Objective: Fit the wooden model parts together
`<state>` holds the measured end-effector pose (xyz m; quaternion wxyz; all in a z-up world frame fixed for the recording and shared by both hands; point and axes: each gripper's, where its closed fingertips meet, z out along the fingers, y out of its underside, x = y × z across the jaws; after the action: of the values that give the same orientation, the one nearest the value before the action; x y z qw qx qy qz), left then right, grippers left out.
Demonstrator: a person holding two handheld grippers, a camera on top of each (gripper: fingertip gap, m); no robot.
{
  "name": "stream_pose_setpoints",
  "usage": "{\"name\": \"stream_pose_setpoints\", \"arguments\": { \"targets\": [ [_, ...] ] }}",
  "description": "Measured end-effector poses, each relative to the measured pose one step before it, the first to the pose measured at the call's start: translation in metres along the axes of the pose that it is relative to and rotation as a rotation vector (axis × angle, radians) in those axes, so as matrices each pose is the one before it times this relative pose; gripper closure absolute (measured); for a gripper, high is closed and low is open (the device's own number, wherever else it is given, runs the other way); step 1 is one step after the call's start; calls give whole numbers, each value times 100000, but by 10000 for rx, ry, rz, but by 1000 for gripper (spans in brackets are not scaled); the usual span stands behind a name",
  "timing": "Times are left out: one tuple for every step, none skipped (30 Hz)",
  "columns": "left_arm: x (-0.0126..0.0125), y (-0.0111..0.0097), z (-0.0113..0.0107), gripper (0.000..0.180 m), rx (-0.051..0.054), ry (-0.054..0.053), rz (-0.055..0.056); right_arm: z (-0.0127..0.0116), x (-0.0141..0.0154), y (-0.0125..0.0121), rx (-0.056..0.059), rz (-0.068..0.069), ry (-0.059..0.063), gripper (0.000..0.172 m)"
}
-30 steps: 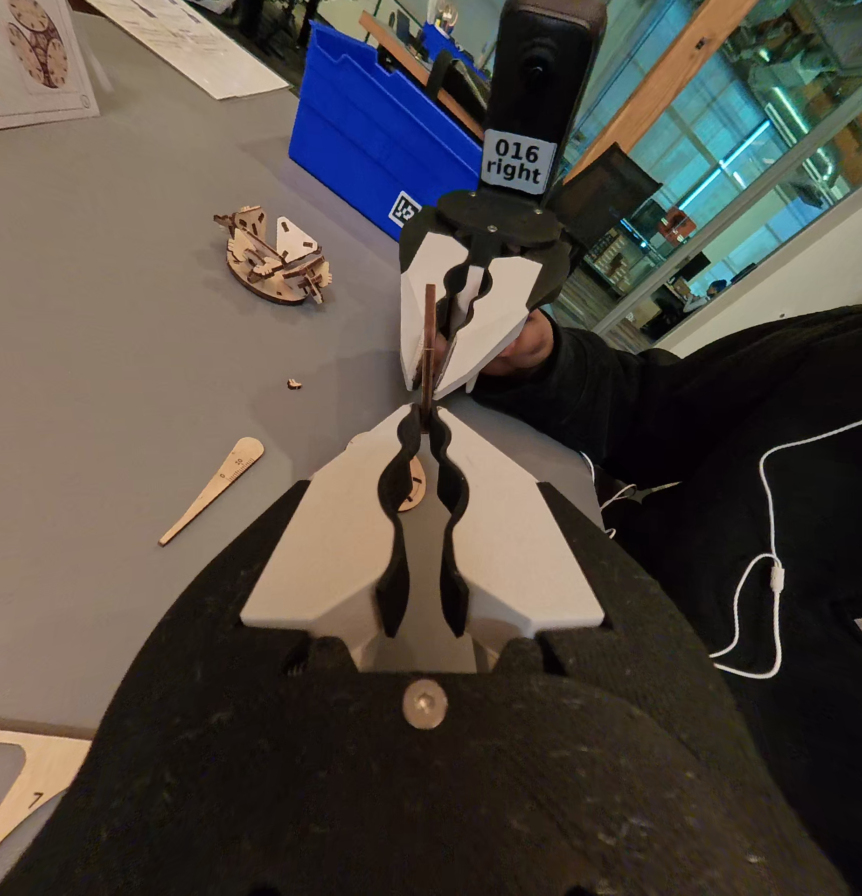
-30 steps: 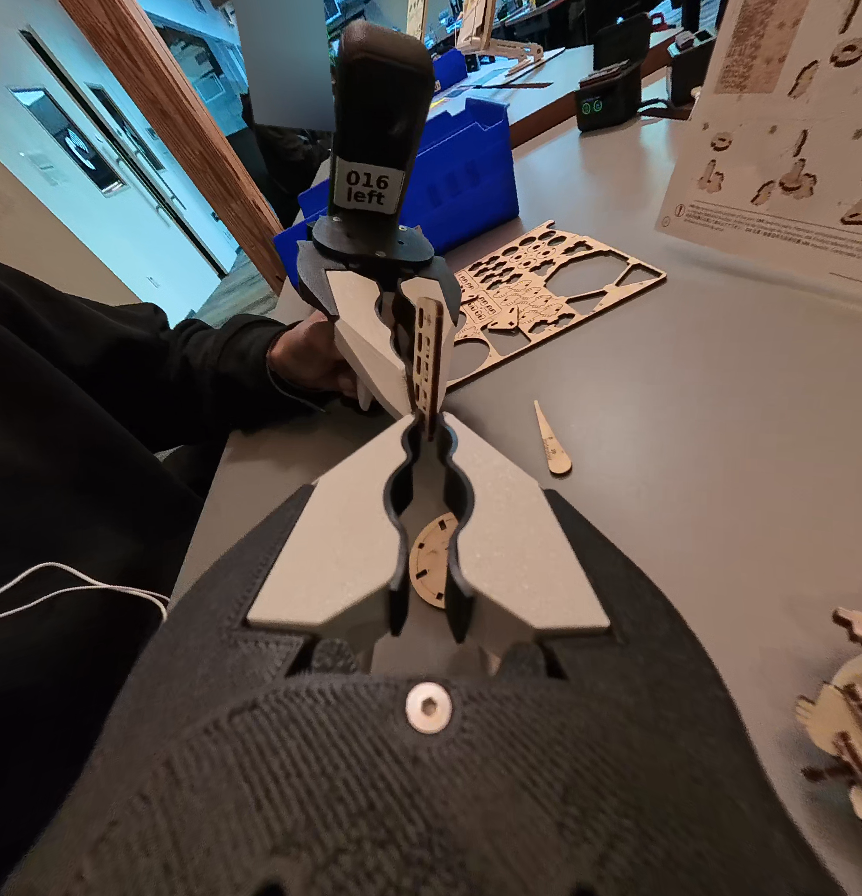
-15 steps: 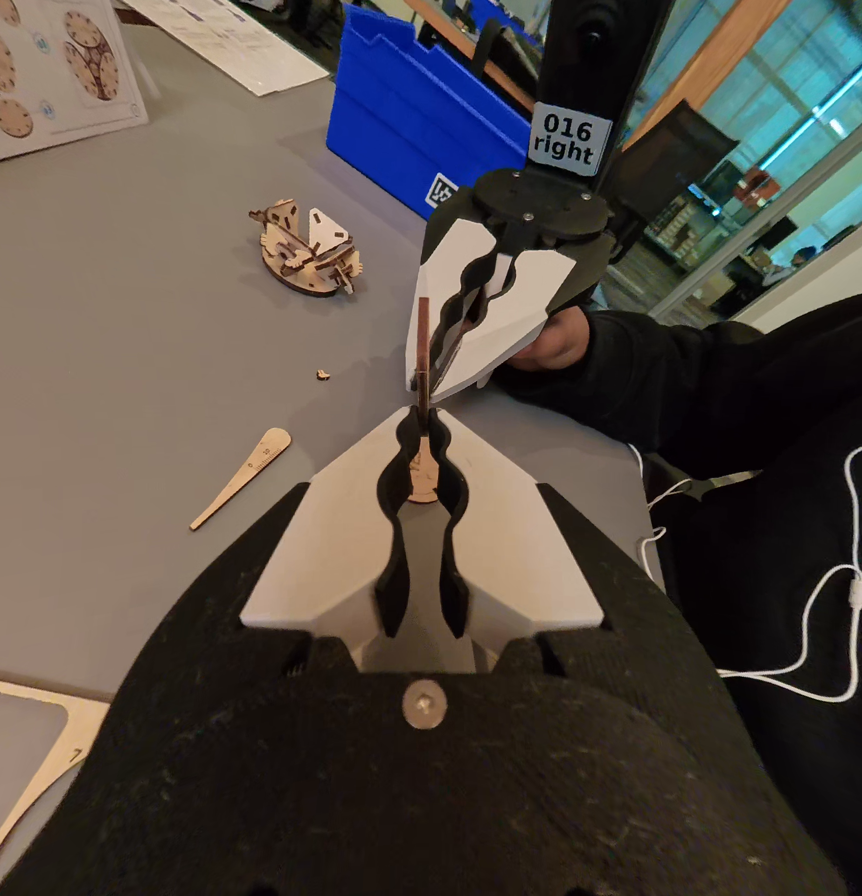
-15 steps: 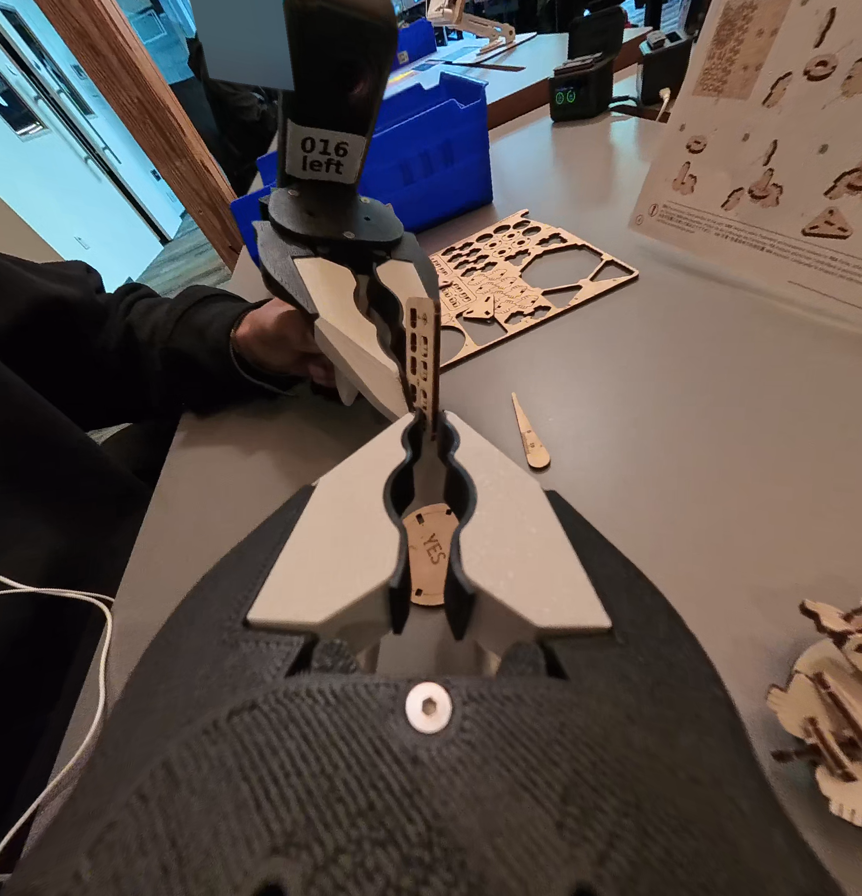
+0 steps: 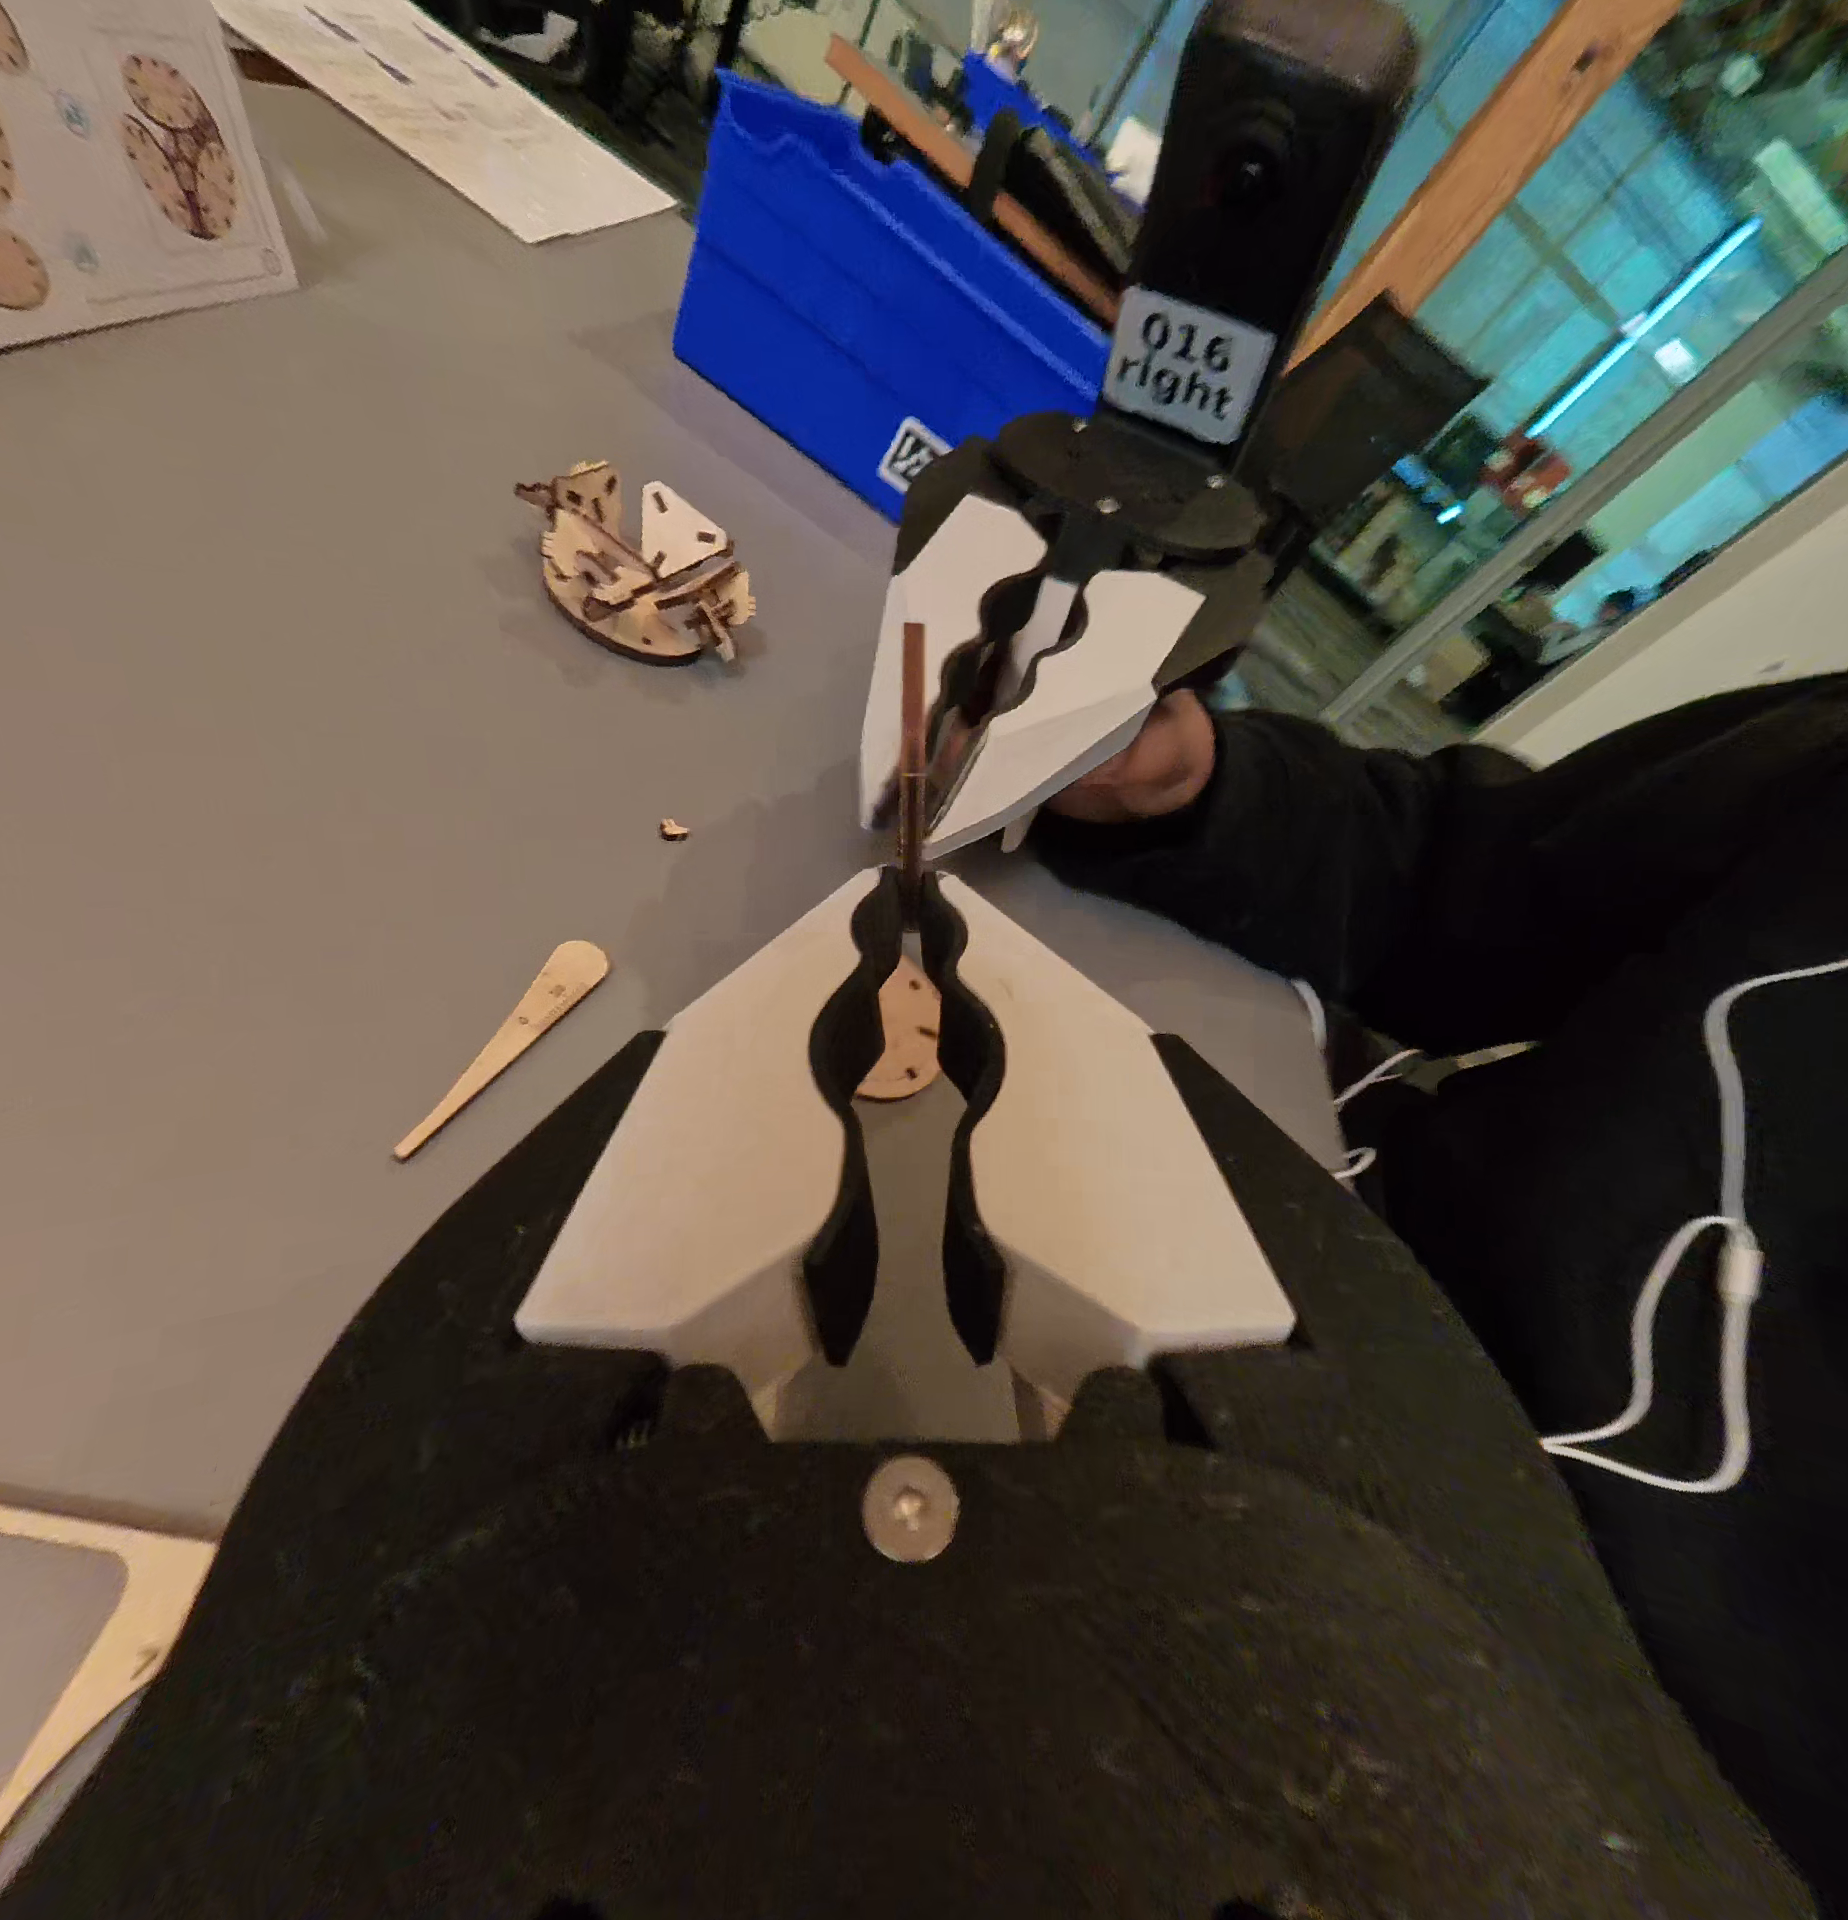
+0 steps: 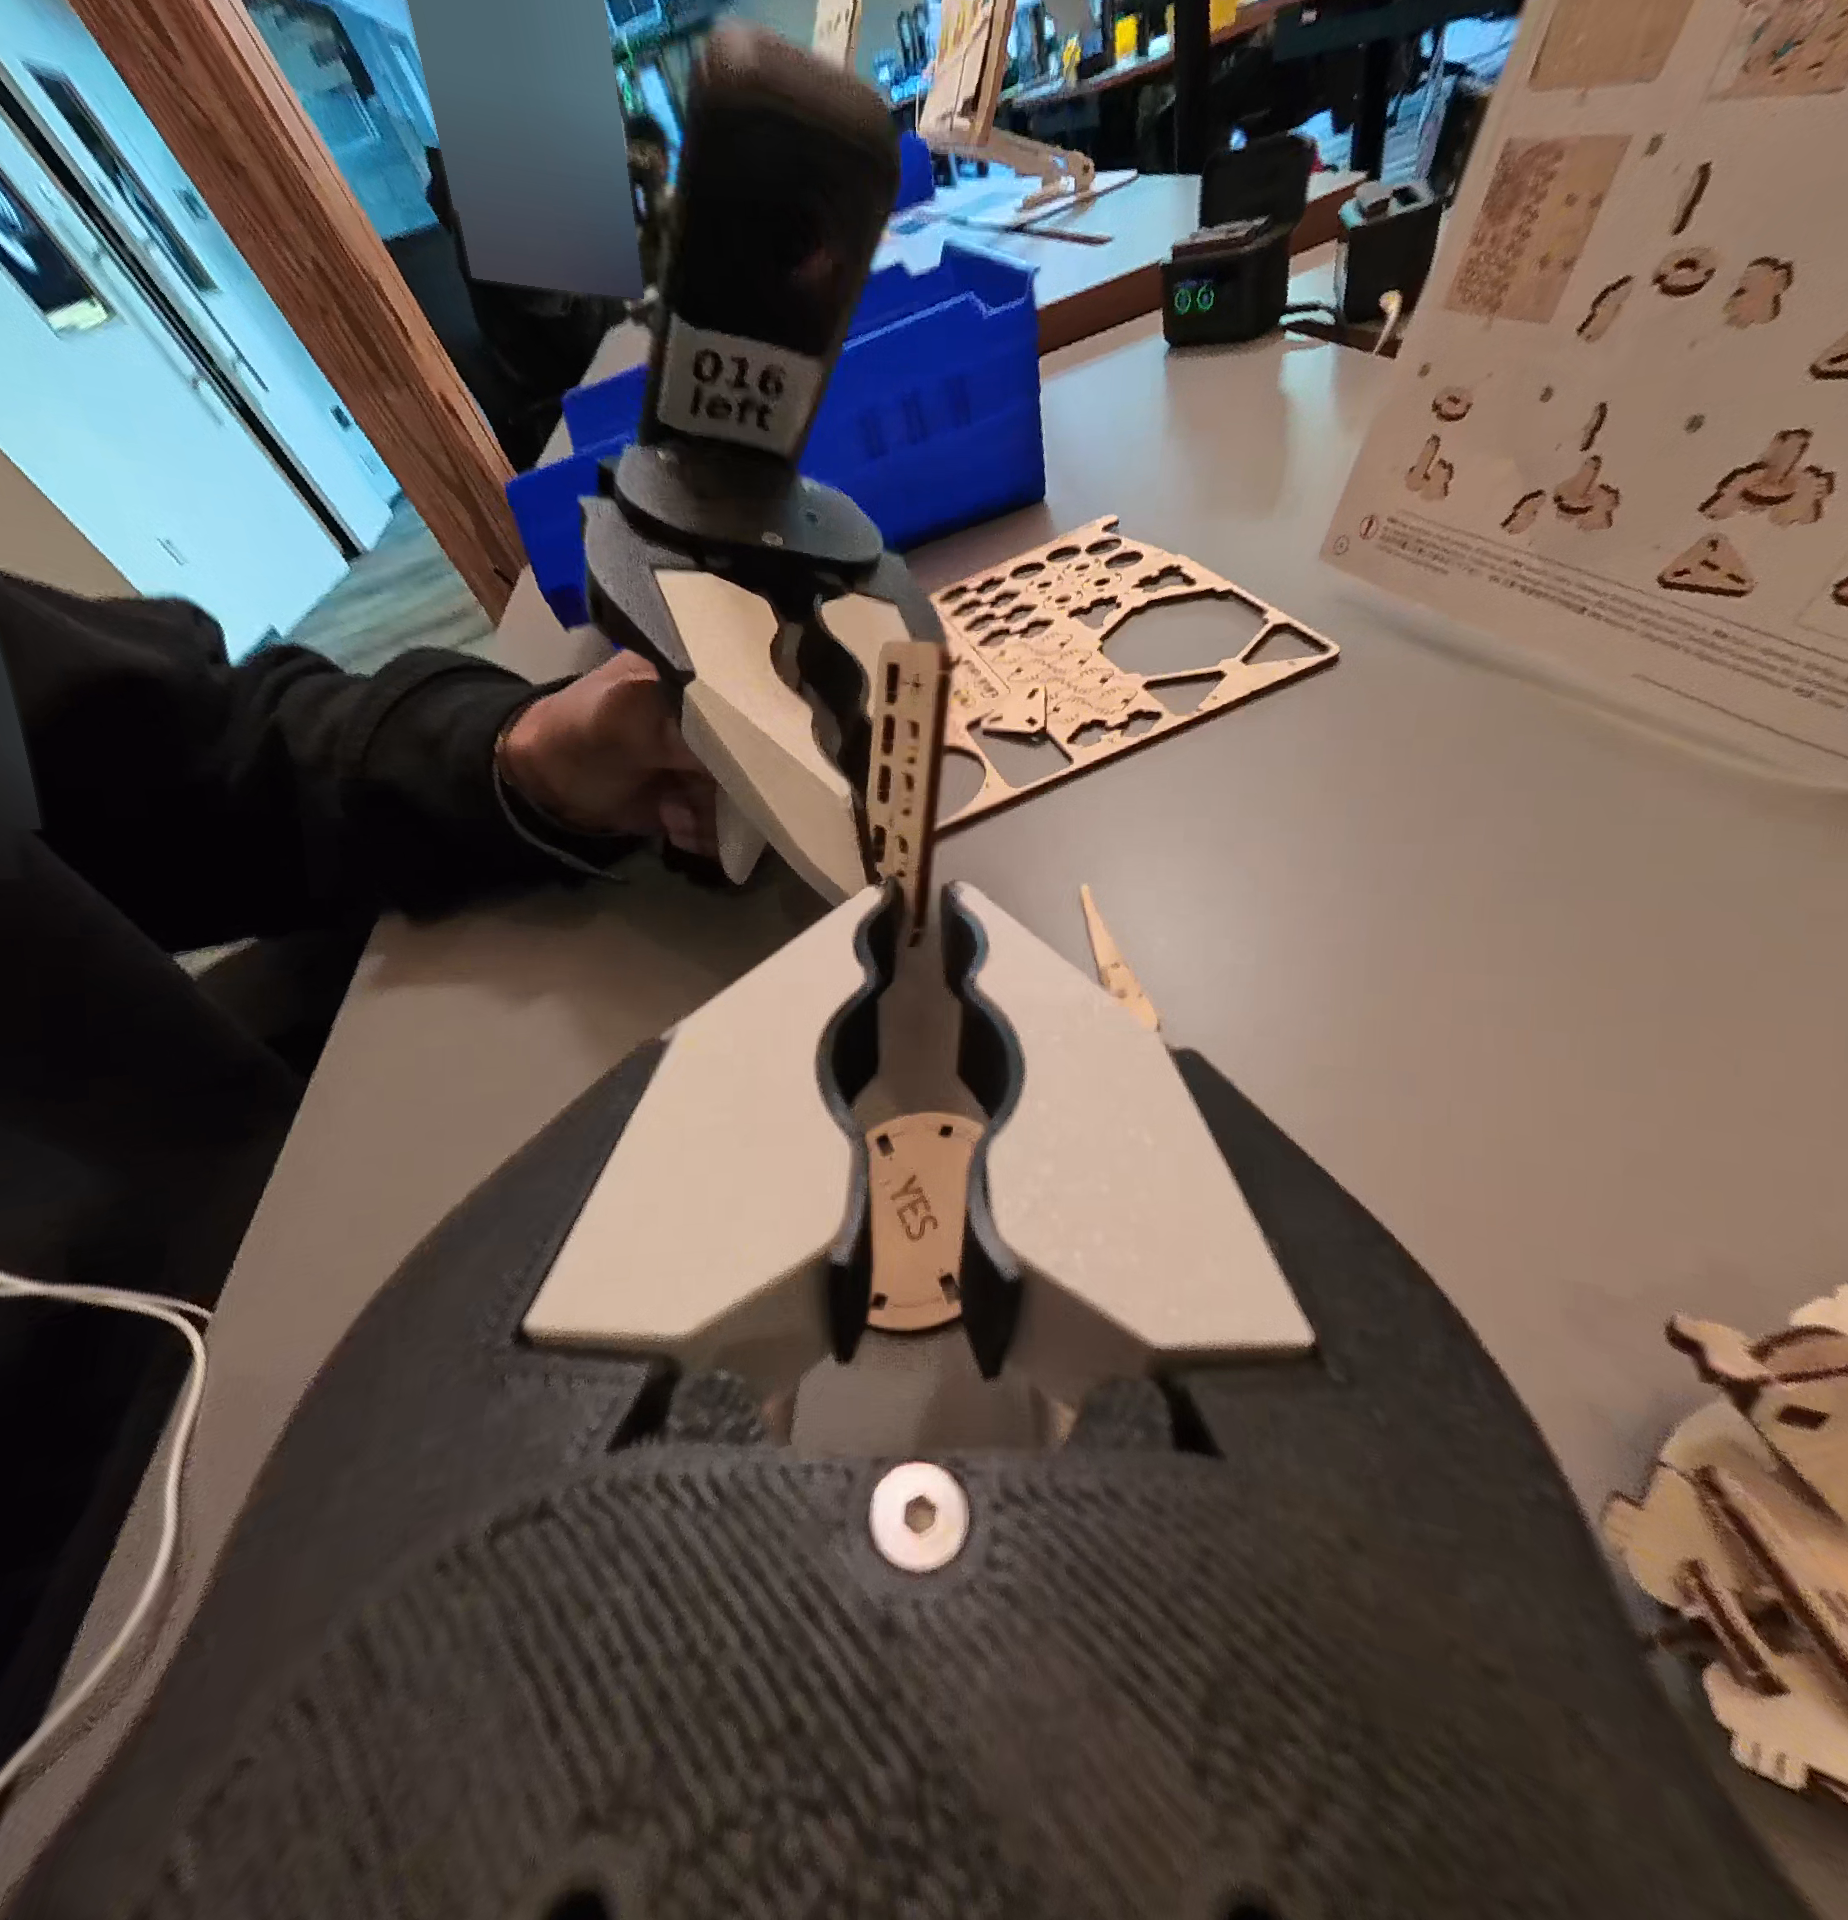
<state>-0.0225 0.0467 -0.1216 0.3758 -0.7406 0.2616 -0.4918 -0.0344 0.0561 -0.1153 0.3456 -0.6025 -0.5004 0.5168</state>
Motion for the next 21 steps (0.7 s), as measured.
{"name": "stream_pose_setpoints", "arguments": {
  "targets": [
    [108, -186, -107, 180, 147, 279, -329, -184, 358, -284, 220, 176, 154, 158],
    [-217, -34, -144, 180, 72, 51, -235, -285, 358, -330, 245, 118, 135, 154],
    [-331, -5, -167, 180, 45, -57, -114, -306, 280, -329, 217, 107, 61, 155],
    [-198, -81, -153, 180, 68, -15, -81, -283, 306, -274, 159, 126, 81, 155],
    [-58, -140, -104, 180, 72, 47, -86, -211, 184, -221, 114, 103, 16, 155],
    [15, -77, -55, 180, 45, 59, -59, -107, 49, -104, 52, 77, -37, 155],
    [18, -6, -5, 180, 10, 21, -22, 14, 4, 29, -13, 56, -26, 155],
    [16, 55, 42, 180, -21, 4, 7, 105, -61, 153, -76, 15, -22, 155],
    [24, 93, 76, 180, -46, 9, 11, 179, -130, 223, -116, -37, -37, 156],
    [33, 103, 91, 180, -52, 6, 2, 202, -173, 238, -138, -65, -27, 156],
    [23, 104, 96, 180, -48, 4, 4, 202, -183, 220, -136, -99, -11, 157],
    [-7, 112, 91, 180, -59, -9, 10, 190, -182, 199, -146, -134, 1, 158],
    [-39, 122, 70, 180, -73, -28, 21, 126, -136, 137, -116, -169, 46, 158],
    [-42, 134, 64, 180, -77, -34, 25, 84, -109, 62, -81, -177, 61, 158],
    [-11, 105, 72, 180, -63, -18, 22, 41, -94, 29, -65, -148, 45, 159],
    [-3, 104, 72, 180, -67, -10, 17, 37, -69, 12, -45, -103, 31, 159],
    [24, 126, 83, 180, -68, 8, 13, 40, -96, 36, -39, -47, -11, 159],
    [41, 111, 84, 180, -63, 15, 10, 67, -95, 58, -38, 10, -46, 160],
    [59, 81, 84, 180, -43, 22, 11, 75, -61, 93, -39, 46, -47, 161],
    [62, 83, 83, 180, -45, 24, 12, 87, -75, 123, -44, 58, -64, 162],
    [67, 93, 76, 180, -54, 14, 27, 63, -29, 119, -47, 53, -39, 164]
  ]
}}
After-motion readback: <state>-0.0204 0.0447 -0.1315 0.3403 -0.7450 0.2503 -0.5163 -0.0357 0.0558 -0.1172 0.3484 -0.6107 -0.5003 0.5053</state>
